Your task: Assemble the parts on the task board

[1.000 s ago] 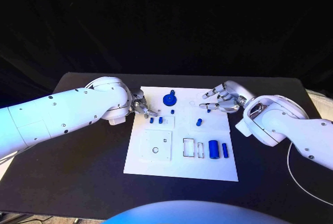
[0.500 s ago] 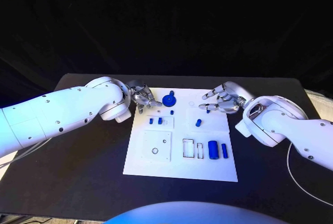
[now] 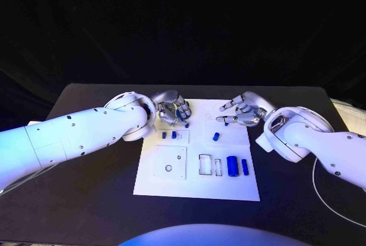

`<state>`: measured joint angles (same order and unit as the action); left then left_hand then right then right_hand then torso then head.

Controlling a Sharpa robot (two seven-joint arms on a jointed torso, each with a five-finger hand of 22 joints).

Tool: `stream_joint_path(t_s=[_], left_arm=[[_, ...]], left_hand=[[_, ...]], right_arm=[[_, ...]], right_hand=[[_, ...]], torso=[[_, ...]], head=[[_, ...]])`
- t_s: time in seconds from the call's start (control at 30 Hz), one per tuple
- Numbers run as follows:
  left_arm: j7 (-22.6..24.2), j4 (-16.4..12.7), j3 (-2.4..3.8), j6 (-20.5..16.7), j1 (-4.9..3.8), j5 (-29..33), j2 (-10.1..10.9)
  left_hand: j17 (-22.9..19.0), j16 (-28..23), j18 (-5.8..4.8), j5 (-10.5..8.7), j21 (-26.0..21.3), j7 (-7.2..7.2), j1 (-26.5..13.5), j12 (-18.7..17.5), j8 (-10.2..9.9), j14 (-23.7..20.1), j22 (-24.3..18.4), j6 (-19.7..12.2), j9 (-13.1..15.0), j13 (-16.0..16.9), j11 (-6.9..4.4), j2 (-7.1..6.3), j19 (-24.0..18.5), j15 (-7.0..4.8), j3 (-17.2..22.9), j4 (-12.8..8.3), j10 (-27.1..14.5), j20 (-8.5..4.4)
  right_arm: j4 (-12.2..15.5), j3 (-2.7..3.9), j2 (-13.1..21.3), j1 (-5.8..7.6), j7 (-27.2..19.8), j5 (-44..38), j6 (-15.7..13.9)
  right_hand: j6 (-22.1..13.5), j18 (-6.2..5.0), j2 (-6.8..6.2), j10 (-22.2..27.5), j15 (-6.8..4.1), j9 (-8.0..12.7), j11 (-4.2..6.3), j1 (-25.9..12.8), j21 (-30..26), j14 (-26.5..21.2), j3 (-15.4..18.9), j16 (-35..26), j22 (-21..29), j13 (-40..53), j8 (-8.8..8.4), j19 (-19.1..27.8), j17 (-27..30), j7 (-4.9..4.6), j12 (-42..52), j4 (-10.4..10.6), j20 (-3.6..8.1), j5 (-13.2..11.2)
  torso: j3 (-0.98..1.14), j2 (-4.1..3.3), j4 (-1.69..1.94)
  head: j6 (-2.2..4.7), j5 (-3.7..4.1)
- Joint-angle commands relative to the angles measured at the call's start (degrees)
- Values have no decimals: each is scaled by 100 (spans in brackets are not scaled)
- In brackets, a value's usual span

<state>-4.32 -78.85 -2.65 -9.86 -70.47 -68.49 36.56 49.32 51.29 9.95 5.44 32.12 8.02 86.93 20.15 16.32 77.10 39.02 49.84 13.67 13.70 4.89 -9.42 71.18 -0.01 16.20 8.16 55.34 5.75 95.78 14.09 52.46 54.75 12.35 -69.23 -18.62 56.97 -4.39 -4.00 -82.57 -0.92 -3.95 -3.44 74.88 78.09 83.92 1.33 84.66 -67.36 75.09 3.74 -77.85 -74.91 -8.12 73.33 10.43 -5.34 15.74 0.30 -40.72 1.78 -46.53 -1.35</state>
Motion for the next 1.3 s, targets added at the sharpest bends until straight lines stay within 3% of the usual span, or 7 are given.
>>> stream_joint_path(t_s=[0.03, 0.1, 0.17, 0.33, 0.67, 1.3], left_arm=[[278, 73, -2, 50, 18, -898, -87], [148, 122, -10, 153, 29, -1083, -149], [23, 158, -17, 250, 43, -1218, -201], [-250, 269, -23, 346, 87, -1457, -343], [-457, 508, -25, 481, 126, -1613, -563], [-624, 656, -27, 724, 144, -1726, -733]], left_hand=[[910, 1072, 54, -12, 171, -30, -102, -179, -191, 457, 90, 149, -155, -249, 3, -90, 319, -28, 7, 28, 127, -31], [1495, 1711, -71, -11, 906, -27, -159, -279, -286, 687, 719, 264, -234, -385, -17, -103, 653, -28, -11, 41, 165, -39], [1789, 2032, -153, -11, 1420, -42, -179, -338, -352, 794, 1165, 337, -285, -470, -25, -107, 852, -38, -21, 38, 200, -53], [1858, 2198, -247, -9, 2009, -63, -210, -424, -451, 852, 1690, 515, -367, -612, -44, -89, 1053, -63, -18, 34, 321, -77], [1764, 2222, -302, 1, 2366, -72, -130, -535, -571, 879, 2020, 686, -453, -767, -53, 4, 1163, -75, 151, -19, 466, -96], [1455, 2134, -364, -4, 2771, -114, -120, -612, -647, 858, 2410, 1060, -528, -898, -146, 83, 1249, -148, 554, -134, 930, -156]], right_arm=[[2, -1, -9, -10, -62, -7, 28], [2, -1, -9, -12, -63, -7, 27], [2, -1, -11, -14, -65, -7, 27], [1, -1, -20, -17, -71, -6, 28], [-2, -1, -30, -22, -75, -3, 34], [-1, -1, -33, -23, -75, -1, 56]], right_hand=[[25, -43, 53, 24, -14, -7, 31, 12, -29, 364, -2, -21, 5, 335, 16, 27, -478, 2, 0, 38, 23, 15], [25, -43, 53, 24, -14, -7, 31, 12, -29, 364, -2, -21, 5, 335, 16, 27, -478, 2, 0, 38, 23, 15], [25, -43, 53, 24, -14, -7, 31, 12, -29, 364, -2, -21, 5, 335, 16, 27, -478, 2, 0, 38, 23, 15], [25, -43, 53, 24, -14, -7, 31, 12, -29, 364, -2, -21, 5, 335, 16, 27, -478, 2, 0, 38, 23, 15], [26, -43, 61, 21, -15, -7, 32, 22, -30, 365, -2, -22, 5, 339, 17, 26, -479, 2, 7, 39, 24, 24], [26, -43, 61, 21, -15, -7, 32, 22, -30, 365, -2, -22, 5, 339, 17, 26, -479, 2, 7, 39, 24, 24]], torso=[[6, 3, 2], [2, 5, 15], [2, 3, 14], [2, 3, 6], [7, 4, 7], [10, 7, 11]], head=[[21, 20], [21, 32], [24, 31], [30, 36], [25, 37], [-14, 26]])
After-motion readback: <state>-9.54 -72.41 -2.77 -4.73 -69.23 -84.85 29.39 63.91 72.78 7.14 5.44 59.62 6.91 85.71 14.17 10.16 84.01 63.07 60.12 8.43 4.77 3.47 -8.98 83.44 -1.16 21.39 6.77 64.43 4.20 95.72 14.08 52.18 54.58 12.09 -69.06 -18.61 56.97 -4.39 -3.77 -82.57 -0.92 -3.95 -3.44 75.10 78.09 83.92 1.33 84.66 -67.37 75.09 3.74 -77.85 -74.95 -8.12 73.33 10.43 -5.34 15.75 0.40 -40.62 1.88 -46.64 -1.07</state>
